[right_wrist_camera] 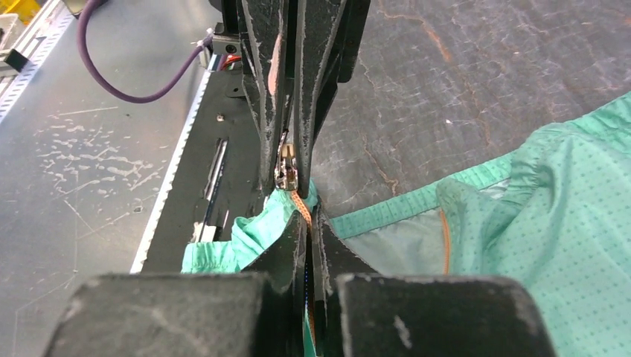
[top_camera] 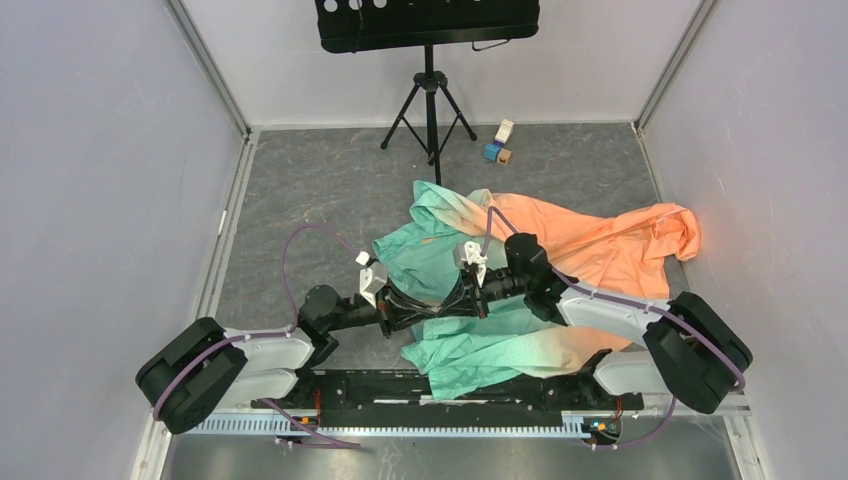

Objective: Zip up the jacket

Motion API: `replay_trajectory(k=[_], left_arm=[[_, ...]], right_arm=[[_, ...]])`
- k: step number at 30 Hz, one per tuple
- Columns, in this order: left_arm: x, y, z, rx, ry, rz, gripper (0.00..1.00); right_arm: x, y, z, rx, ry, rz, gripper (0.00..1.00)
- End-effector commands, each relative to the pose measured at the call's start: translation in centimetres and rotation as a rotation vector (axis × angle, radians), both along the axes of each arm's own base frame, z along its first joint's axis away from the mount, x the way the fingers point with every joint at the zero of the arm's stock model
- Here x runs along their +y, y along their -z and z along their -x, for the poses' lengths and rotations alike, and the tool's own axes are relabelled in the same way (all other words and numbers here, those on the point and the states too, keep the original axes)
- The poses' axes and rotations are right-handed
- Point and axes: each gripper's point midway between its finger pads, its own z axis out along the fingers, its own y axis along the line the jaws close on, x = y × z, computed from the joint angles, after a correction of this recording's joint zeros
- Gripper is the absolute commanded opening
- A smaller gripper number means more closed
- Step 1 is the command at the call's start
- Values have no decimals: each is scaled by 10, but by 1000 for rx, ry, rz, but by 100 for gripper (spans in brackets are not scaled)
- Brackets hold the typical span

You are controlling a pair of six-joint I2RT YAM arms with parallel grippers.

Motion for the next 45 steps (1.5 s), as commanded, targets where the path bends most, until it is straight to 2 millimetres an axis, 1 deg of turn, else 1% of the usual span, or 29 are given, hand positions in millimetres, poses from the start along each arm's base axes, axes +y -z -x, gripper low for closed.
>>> replay_trajectory(k=[1, 2, 4, 6, 7, 9, 12, 17, 24, 28, 33, 36, 39, 41, 43, 45], left_arm=[[3, -7, -4, -27, -46, 39, 6], [4, -5, -5, -18, -56, 36, 10], [7, 0, -6, -1, -80, 30, 26], [9, 4, -7, 9, -95, 22, 33], [10, 6, -7, 16, -98, 19, 39], [11, 6, -6, 19, -98, 22, 47], [11, 2, -6, 17, -100, 40, 54], [10, -3, -4, 22, -88, 57, 57], [5, -9, -6, 61, -79, 100, 53], [0, -7, -7, 77, -66, 101, 45], [-3, -8, -8, 87, -59, 107, 44], [-4, -10, -9, 79, -63, 113, 37], [-4, -12, -9, 80, -60, 119, 36], [-6, -13, -7, 78, -45, 119, 30], [-6, -12, -6, 81, -41, 114, 18], [-5, -6, -5, 89, -43, 101, 11]], right_arm=[[0, -17, -13, -92, 79, -58, 0], [-1, -18, -12, -101, 78, -67, 0], [-3, -21, -9, -115, 72, -85, 0], [-3, -21, -7, -115, 63, -88, 0], [-3, -21, -6, -110, 52, -88, 0], [-2, -19, -4, -104, 43, -85, 0], [-1, -17, -4, -101, 36, -84, 0], [0, -17, -5, -97, 38, -80, 0], [2, -17, -4, -98, 39, -77, 0], [4, -17, -4, -95, 37, -73, 0], [5, -13, -3, -91, 36, -59, 0], [6, -13, -4, -95, 39, -58, 0], [6, -12, -4, -95, 36, -54, 0], [7, -13, -3, -97, 35, -56, 0], [7, -13, -4, -95, 38, -53, 0], [7, -14, -5, -98, 47, -51, 0]])
